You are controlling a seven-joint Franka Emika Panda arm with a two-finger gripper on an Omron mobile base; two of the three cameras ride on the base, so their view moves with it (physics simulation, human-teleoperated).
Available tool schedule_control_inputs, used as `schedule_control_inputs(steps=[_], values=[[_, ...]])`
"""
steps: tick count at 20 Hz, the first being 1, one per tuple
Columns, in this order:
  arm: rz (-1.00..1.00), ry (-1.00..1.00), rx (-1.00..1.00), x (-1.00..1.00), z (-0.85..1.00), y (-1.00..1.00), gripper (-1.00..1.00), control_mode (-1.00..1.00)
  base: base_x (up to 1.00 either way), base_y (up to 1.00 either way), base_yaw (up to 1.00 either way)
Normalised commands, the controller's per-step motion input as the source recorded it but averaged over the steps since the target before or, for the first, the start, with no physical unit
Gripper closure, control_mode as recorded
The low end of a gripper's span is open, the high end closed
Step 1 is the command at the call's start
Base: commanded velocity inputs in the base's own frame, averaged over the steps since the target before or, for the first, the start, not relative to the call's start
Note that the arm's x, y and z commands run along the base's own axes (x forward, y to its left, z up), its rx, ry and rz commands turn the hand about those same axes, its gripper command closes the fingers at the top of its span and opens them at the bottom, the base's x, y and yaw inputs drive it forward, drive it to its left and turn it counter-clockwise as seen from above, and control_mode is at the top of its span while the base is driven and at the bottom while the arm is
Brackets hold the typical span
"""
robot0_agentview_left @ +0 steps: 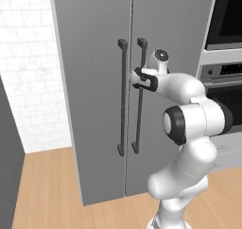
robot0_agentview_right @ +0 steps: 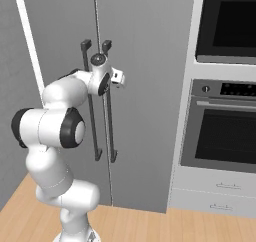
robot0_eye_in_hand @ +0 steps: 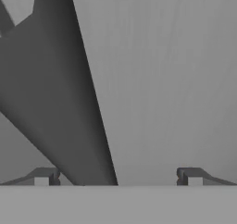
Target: Grab a lemon wedge from the fridge and one ice cube from the ice bowl, and put them in the glass of lemonade.
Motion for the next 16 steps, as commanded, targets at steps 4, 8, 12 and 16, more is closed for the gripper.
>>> schedule_control_inputs(steps=[4,8,12,16], values=[[0.0,0.0,0.0,0.58,0.0,0.05,-1.0,-1.0,0.0,0.0,0.0],[0.0,0.01,0.0,0.4,0.0,0.02,-1.0,-1.0,0.0,0.0,0.0],[0.0,0.0,0.0,0.17,0.08,0.04,1.0,-1.0,0.0,0.0,0.0],[0.0,0.0,0.0,0.0,0.11,0.0,1.0,-1.0,0.0,0.0,0.0]])
